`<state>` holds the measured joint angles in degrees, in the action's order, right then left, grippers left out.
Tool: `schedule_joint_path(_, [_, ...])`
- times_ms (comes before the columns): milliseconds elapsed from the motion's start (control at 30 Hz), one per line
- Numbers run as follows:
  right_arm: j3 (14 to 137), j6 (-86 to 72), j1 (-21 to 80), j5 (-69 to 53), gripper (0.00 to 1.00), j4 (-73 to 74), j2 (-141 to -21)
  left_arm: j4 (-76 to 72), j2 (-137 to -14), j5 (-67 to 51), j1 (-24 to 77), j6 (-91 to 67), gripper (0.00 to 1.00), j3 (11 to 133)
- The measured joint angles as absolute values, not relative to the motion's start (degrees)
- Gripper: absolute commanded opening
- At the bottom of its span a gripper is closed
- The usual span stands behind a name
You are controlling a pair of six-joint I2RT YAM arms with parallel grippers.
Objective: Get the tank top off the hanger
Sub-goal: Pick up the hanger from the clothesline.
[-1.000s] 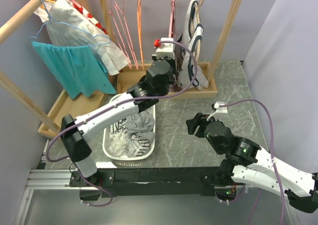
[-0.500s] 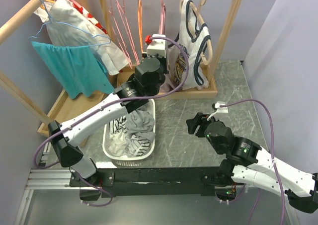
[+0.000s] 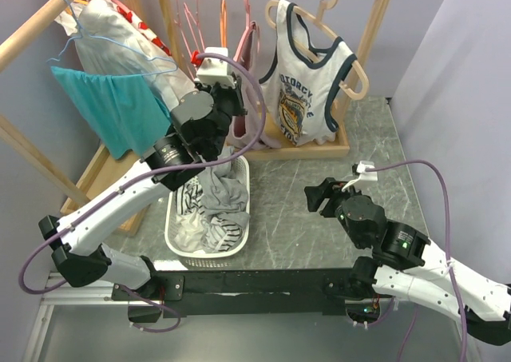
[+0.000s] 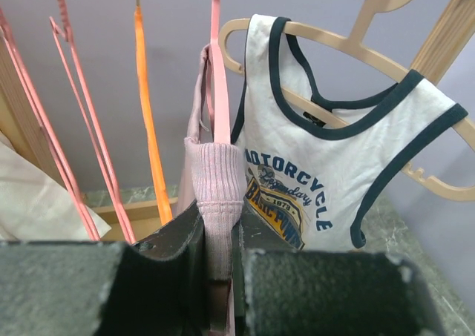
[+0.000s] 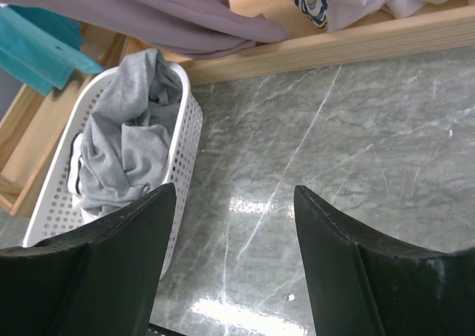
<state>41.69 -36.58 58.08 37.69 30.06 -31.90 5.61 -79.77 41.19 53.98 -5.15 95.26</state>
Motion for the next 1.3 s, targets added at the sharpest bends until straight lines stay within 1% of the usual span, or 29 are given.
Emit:
schedule_joint_path(367, [41.7,-37.0,58.0,37.1,0.73,30.1,-32.9,1.6,-80.7,40.8,53.9,-3.1,0.01,93.6])
schedule_joint_path(600, [41.7,-37.0,58.0,37.1,0.73,30.1,-32.9,0.0,-84.8,39.8,52.7,-0.8,0.01,97.1])
schedule_joint_path(767, [41.7,-37.5,57.9,37.1,0.73,30.2,-32.4,-1.3,-86.0,38.7,51.7,-0.5,0.01,97.1])
schedule_joint_path(1067, [41.3,-37.9,57.9,37.1,0.74,30.2,-31.2,-4.3,-85.3,36.5,51.5,0.4,0.01,96.0])
schedule_joint_path(1200, [41.1,-37.9,57.8,37.1,0.74,30.1,-31.4,-6.7,-81.0,34.5,51.4,0.4,0.01,90.7])
schedule_joint_path(1300, [41.1,-37.8,57.6,37.1,0.74,29.8,-31.9,-8.2,-78.7,33.7,51.2,0.4,0.01,89.2])
